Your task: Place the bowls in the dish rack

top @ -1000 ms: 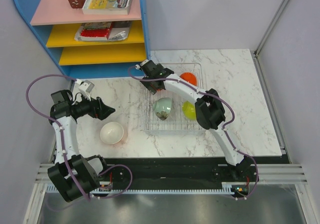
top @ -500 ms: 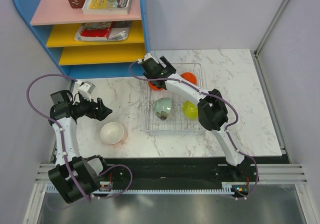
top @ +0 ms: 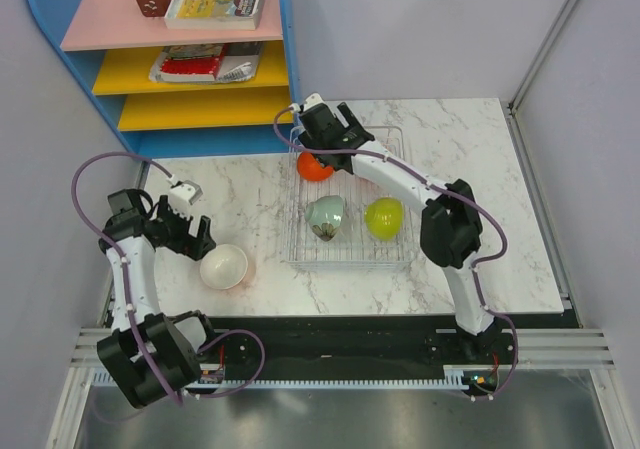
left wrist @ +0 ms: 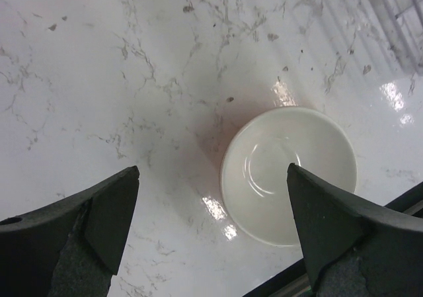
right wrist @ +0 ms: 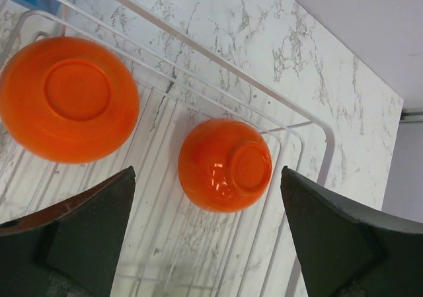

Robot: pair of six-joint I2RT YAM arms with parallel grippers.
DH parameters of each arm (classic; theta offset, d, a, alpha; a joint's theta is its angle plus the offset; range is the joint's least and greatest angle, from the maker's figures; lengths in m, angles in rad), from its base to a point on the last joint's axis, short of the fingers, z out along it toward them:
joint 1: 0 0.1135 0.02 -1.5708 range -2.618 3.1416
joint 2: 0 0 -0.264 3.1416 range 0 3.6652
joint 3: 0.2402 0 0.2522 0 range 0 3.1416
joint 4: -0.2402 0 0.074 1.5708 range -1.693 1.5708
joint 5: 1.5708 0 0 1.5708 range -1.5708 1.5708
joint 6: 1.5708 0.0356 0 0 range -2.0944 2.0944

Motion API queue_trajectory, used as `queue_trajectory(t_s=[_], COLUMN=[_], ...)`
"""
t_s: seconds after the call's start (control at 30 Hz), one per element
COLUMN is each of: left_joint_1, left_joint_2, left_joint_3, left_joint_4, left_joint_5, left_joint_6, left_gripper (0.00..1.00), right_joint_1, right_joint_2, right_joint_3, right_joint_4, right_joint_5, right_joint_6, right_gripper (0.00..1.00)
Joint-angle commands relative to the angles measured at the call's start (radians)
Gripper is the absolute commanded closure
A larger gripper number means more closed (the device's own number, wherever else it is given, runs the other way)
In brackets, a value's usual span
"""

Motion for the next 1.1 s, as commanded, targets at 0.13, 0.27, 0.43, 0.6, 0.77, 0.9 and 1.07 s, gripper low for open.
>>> queue_trajectory(t_s=[0.13,0.27,0.43,0.6,0.77,0.9,1.07], left_joint_1=[0.006,0.006,0.006,0.006,0.003,0.003,-0.002], left_joint_2=[0.083,0.15,0.215,0.29,0.362,0.4,0.426], left_joint_3=[-0.035,-0.047,-0.047,-0.025,0.001,0.007,0.022], left_joint_4=[-0.085,-0.085,-0.079,-0.065,-0.064,-0.065,-0.07], left_joint_5=[-0.066,-0.095,-0.099,-0.1,-0.096,-0.096,-0.082], left_joint_6=[0.256,0.297,0.337,0.34,0.34,0.348,0.348], left_gripper=[0.0,0.0,0.0,0.0,0.3,0.34,0.75], right_joint_1=[0.005,0.002,-0.001,-0.004,-0.004,-0.004,-0.004], right_joint_2=[-0.25,-0.324,-0.394,-0.443,-0.466,-0.47,-0.465], right_joint_3=[-0.098,-0.157,-0.212,-0.235,-0.232,-0.224,-0.221], right_joint_4=[-0.007,-0.005,-0.004,-0.004,-0.005,-0.005,-0.004], right_joint_5=[-0.091,-0.117,-0.158,-0.19,-0.224,-0.221,-0.213], right_joint_6=[0.023,0.022,0.022,0.022,0.019,0.016,0.016], right_gripper=[0.02,0.02,0.02,0.02,0.02,0.02,0.02])
